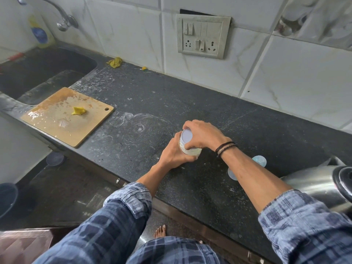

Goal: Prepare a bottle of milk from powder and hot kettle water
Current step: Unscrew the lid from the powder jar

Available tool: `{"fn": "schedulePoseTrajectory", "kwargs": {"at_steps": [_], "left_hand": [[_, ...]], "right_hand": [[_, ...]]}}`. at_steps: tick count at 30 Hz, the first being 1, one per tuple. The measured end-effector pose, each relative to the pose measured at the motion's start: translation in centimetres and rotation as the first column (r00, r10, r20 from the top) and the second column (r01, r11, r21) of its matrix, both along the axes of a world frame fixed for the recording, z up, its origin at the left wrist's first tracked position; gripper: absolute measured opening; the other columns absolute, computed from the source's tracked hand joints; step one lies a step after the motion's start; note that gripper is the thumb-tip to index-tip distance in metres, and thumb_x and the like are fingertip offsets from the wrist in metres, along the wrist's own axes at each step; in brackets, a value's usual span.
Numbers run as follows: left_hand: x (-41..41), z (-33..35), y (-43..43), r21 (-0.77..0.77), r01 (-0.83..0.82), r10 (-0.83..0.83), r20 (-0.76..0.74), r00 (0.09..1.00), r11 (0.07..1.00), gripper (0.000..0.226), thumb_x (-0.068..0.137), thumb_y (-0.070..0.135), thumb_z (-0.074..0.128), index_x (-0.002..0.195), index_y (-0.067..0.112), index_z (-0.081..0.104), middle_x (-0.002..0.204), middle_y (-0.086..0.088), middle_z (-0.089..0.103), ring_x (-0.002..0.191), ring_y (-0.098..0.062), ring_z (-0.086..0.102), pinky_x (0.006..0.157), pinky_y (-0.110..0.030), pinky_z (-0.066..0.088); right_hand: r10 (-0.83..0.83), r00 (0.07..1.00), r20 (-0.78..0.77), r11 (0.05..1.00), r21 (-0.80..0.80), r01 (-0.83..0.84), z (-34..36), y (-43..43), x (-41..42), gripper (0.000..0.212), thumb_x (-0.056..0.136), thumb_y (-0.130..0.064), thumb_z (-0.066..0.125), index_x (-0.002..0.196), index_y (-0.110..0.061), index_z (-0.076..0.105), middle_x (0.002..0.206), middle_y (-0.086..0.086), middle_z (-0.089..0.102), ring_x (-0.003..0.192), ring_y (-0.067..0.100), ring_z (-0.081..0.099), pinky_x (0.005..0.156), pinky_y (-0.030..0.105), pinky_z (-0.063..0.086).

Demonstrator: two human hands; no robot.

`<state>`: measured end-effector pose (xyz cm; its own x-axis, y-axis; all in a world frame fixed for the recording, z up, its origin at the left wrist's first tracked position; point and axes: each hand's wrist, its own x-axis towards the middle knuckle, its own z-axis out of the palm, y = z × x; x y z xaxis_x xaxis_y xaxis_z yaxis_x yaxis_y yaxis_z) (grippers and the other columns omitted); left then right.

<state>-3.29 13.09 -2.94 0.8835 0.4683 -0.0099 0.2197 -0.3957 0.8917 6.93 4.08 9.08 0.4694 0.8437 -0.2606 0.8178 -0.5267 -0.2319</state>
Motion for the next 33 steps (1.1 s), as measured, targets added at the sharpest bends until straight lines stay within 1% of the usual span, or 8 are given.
{"fn": "schedulePoseTrajectory", "kwargs": {"at_steps": [3,6,10,14,17,20,26,33], "left_hand": [[0.0,0.2,-0.1,-0.006,-0.005,0.005,0.015,1.000,1.000,0.073,0.059,0.026,0.092,0.121,0.015,0.054,0.105,-0.004,0.067,0.092,-0.028,0.067,0.077,-0.055,0.056],[0.2,0.4,0.0,0.006,0.026,-0.026,0.039,0.999,1.000,0.058,0.060,0.020,0.089,0.110,0.018,0.059,0.091,-0.004,0.068,0.077,-0.031,0.064,0.066,-0.055,0.054],[-0.1,-0.1,0.1,0.003,-0.005,0.005,0.007,1.000,1.000,0.071,0.058,0.027,0.092,0.119,0.014,0.057,0.102,-0.001,0.068,0.083,-0.016,0.063,0.076,-0.054,0.056],[0.2,-0.1,0.1,0.023,0.017,-0.018,0.029,0.999,1.000,0.074,0.060,0.024,0.093,0.125,0.020,0.058,0.112,0.002,0.067,0.095,-0.014,0.065,0.087,-0.051,0.055],[0.2,-0.3,0.2,0.016,0.023,-0.024,0.029,0.999,1.000,0.080,0.060,0.026,0.093,0.132,0.024,0.057,0.122,0.004,0.066,0.110,-0.016,0.066,0.095,-0.049,0.054],[-0.4,-0.7,0.0,0.027,-0.019,0.018,0.025,1.000,0.999,0.093,0.059,0.035,0.094,0.140,0.028,0.050,0.132,0.013,0.057,0.120,-0.006,0.059,0.100,-0.042,0.054],[0.5,-0.8,0.5,-0.004,0.027,-0.027,-0.026,0.999,1.000,0.087,0.060,0.038,0.100,0.132,0.015,0.057,0.126,-0.002,0.066,0.118,-0.023,0.065,0.098,-0.050,0.054],[-0.4,-1.0,0.0,0.029,-0.034,0.033,0.017,0.999,0.999,0.091,0.053,0.043,0.091,0.134,0.038,0.049,0.129,0.024,0.051,0.122,-0.002,0.054,0.103,-0.037,0.051]], "right_hand": [[0.026,0.999,-0.031,0.999,0.030,-0.025,0.0,-0.2,0.2,0.066,0.073,-0.035,0.085,0.132,-0.028,0.056,0.123,-0.004,0.059,0.103,0.021,0.058,0.076,0.033,0.038],[-0.011,0.996,-0.086,0.998,0.067,0.016,0.3,-0.2,0.8,0.064,0.073,-0.036,0.084,0.130,-0.029,0.057,0.125,-0.005,0.061,0.096,0.017,0.052,0.078,0.032,0.037],[-0.121,0.972,-0.202,0.977,0.148,0.152,1.4,-0.8,2.0,0.062,0.077,-0.038,0.085,0.130,-0.029,0.054,0.127,-0.003,0.055,0.100,0.020,0.054,0.080,0.034,0.043],[-0.261,0.906,-0.334,0.866,0.333,0.373,1.9,-3.0,2.2,0.067,0.078,-0.039,0.084,0.136,-0.030,0.050,0.126,-0.003,0.049,0.110,0.019,0.054,0.088,0.040,0.052],[-0.303,0.876,-0.375,0.759,0.462,0.460,1.0,-5.2,0.9,0.066,0.079,-0.038,0.084,0.135,-0.033,0.049,0.127,-0.005,0.044,0.109,0.014,0.052,0.085,0.032,0.045],[-0.336,0.846,-0.414,0.673,0.522,0.523,-0.8,-7.3,-1.5,0.065,0.077,-0.033,0.086,0.131,-0.036,0.050,0.125,-0.007,0.043,0.107,0.011,0.052,0.081,0.028,0.044],[-0.325,0.844,-0.427,0.575,0.619,0.535,-5.6,-10.5,-5.9,0.066,0.075,-0.023,0.089,0.129,-0.023,0.053,0.126,-0.001,0.048,0.110,0.009,0.053,0.091,0.028,0.052],[-0.258,0.847,-0.464,0.518,0.674,0.527,-10.9,-12.8,-7.8,0.066,0.075,-0.021,0.092,0.127,-0.018,0.052,0.125,-0.017,0.051,0.121,0.015,0.057,0.104,0.042,0.053]]}}
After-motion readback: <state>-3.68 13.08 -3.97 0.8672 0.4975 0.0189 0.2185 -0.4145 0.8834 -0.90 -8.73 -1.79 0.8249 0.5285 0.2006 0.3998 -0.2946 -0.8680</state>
